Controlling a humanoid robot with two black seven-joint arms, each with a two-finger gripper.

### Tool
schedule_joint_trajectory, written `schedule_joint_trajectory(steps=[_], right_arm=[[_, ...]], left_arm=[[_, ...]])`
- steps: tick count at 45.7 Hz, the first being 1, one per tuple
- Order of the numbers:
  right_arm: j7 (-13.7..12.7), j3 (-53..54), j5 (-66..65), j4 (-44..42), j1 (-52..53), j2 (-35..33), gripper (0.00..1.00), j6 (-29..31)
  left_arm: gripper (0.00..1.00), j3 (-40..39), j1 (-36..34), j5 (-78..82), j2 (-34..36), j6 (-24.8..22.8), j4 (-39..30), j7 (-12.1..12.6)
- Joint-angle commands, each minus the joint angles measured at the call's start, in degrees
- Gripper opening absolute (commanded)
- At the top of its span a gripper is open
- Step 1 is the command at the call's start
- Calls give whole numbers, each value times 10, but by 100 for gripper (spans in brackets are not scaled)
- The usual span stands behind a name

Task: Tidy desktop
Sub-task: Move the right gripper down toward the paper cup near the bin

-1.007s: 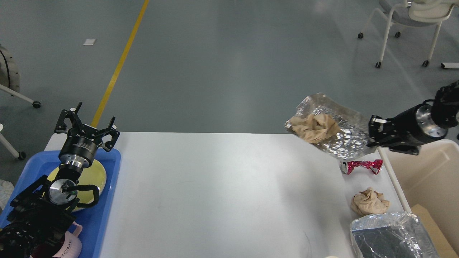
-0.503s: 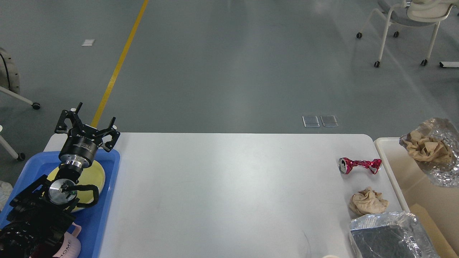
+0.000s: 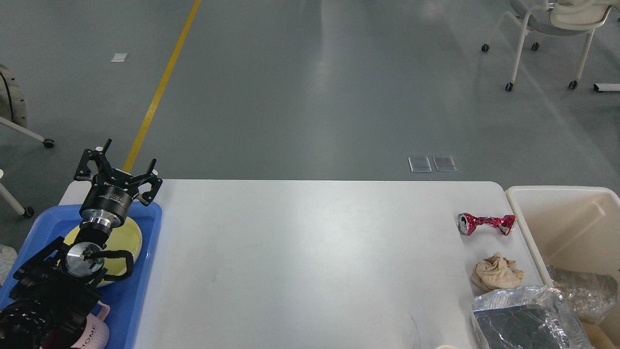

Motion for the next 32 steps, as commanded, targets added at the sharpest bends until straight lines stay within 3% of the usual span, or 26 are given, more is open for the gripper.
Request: schedule_joint_trajectory(steps=[1,10,17,22,28,32], right_arm=[[0,-1,0,0,3,-2,100,3],[-1,-3,-4,4,84,-1,100,49],[3,-13,-13,6,222,2,100,154],[8,-77,-36,25,332,15,100,242],[8,-138,-43,134,492,36,100,295],[7,-170,-70,289,604,42,100,305]], left_arm=[[98,0,0,0,0,0,0,0],[98,0,0,0,0,0,0,0],[98,0,0,-1,0,0,0,0],[98,0,0,0,0,0,0,0],[98,-1,0,0,0,0,0,0],[98,0,0,-1,0,0,0,0]])
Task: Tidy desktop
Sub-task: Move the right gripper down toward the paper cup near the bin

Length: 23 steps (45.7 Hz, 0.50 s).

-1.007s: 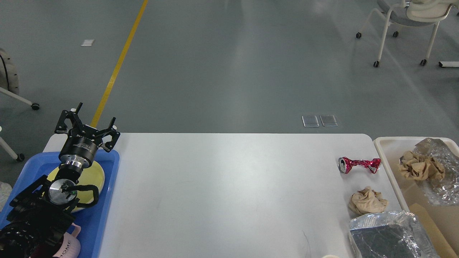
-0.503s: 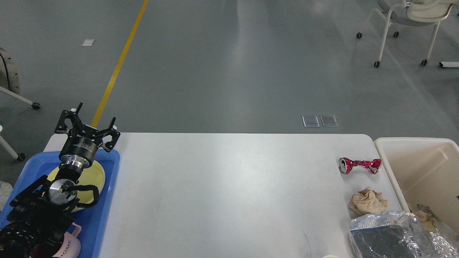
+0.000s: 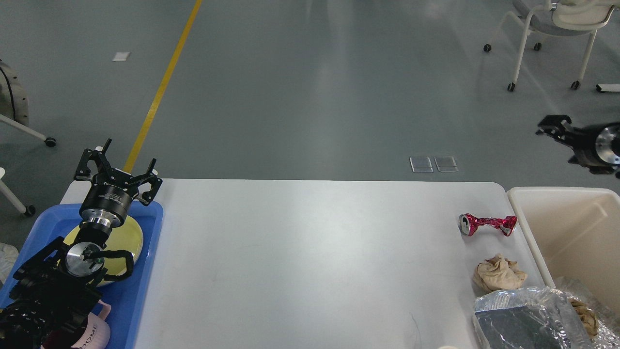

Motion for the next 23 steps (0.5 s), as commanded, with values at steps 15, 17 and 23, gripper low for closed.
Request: schedule_joint_trajectory(steps=[15,17,23], right_arm=[[-7,-58,-158,603,386,64,100,12],[-8,-59,-161,630,403,73,100,14],[-7,-59,-157,716,460,101,100,17]], left_arm=[[98,0,1,0,0,0,0,0],[98,0,1,0,0,0,0,0],[98,0,1,0,0,0,0,0]])
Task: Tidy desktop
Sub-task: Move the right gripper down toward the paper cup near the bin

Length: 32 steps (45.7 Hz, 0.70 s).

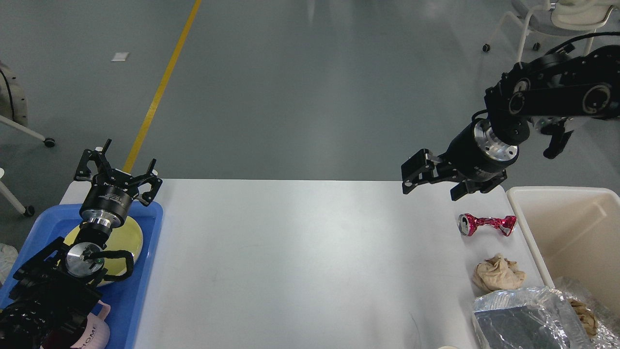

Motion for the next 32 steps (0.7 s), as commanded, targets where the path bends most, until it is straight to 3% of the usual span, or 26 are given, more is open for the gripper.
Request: schedule_joint_trajectory(steps=[1,11,24,32], right_arm=[[0,0,5,72,49,29,100,1],[0,-40,-5,62,6,-7,100,-3],[0,-88,-54,91,-98,-266,100,-1],[0,-88,-53,170,-103,-361,100,-4]], left_arm=[[98,0,-1,1,0,0,0,0],[98,0,-1,0,0,0,0,0],[98,-1,-1,1,0,-1,0,0],[98,-1,0,0,0,0,0,0]])
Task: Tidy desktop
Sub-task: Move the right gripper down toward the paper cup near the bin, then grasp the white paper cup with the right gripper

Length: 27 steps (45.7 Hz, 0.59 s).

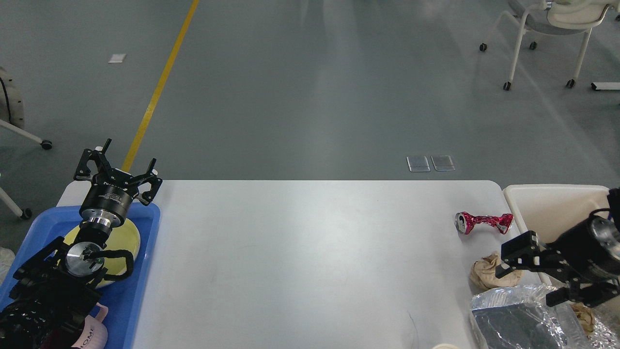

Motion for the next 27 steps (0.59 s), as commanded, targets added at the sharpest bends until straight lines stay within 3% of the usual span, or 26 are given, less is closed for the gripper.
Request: schedule_joint_trajectory(steps=[1,9,18,27], right_arm=[[-1,0,0,55,-3,-63,100,-3],[0,4,4,96,-14,-106,100,-15],[5,30,4,96,-99,-114,100,-61],[6,164,5,80,-238,-103,100,-112]], left_arm=[[98,0,1,0,0,-1,0,0],[98,0,1,0,0,-1,0,0],[98,0,1,0,0,-1,0,0],[98,0,1,0,0,-1,0,0]])
